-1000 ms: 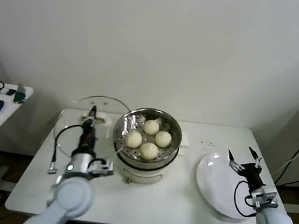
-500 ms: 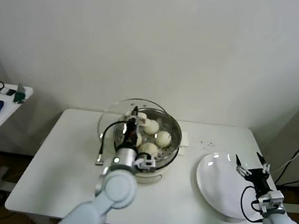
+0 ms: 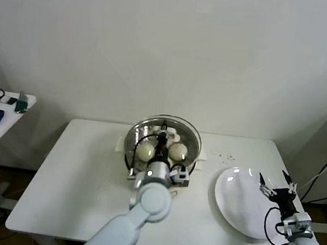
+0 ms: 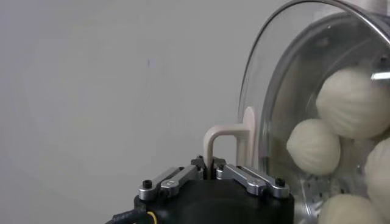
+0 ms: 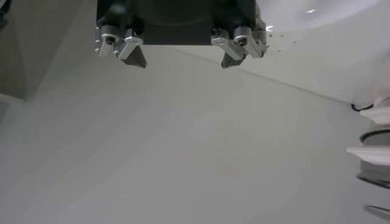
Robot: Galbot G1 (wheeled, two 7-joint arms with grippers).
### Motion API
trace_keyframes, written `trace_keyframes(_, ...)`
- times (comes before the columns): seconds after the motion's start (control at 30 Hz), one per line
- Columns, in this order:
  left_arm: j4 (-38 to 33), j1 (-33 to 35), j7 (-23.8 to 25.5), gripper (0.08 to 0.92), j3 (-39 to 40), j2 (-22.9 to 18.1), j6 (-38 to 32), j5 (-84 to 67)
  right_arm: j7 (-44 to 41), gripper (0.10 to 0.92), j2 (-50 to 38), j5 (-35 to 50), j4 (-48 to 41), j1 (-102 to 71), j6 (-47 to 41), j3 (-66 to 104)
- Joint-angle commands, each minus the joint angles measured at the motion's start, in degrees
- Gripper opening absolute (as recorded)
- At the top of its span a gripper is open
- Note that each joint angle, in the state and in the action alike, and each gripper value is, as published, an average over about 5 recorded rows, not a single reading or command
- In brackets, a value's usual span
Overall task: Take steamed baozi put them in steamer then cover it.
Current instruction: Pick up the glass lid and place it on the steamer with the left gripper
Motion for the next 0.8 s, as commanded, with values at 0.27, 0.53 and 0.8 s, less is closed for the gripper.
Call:
trace_keyframes(0.27,7.36,-2.03,-1.64,0.147,-0.73,-2.45,2.79,-0.29,-0.42,0.823,0.45,-0.33,-0.41,-0.47,0.52,0.53)
trace_keyframes(0.53,7.52,-1.47,-2.24,0.147,-0.88,-2.13,2.79,-0.56,-0.51,0.823,0.51,-0.46,-0.58,-0.08,0.50,0.27)
trace_keyframes(0.8,7.93,-1.80,-2.86,0.147,-0.78,-1.68,2.79,-0.81,-0.56,0.823,0.77,-0.70,-0.80,0.29,0.53,0.08)
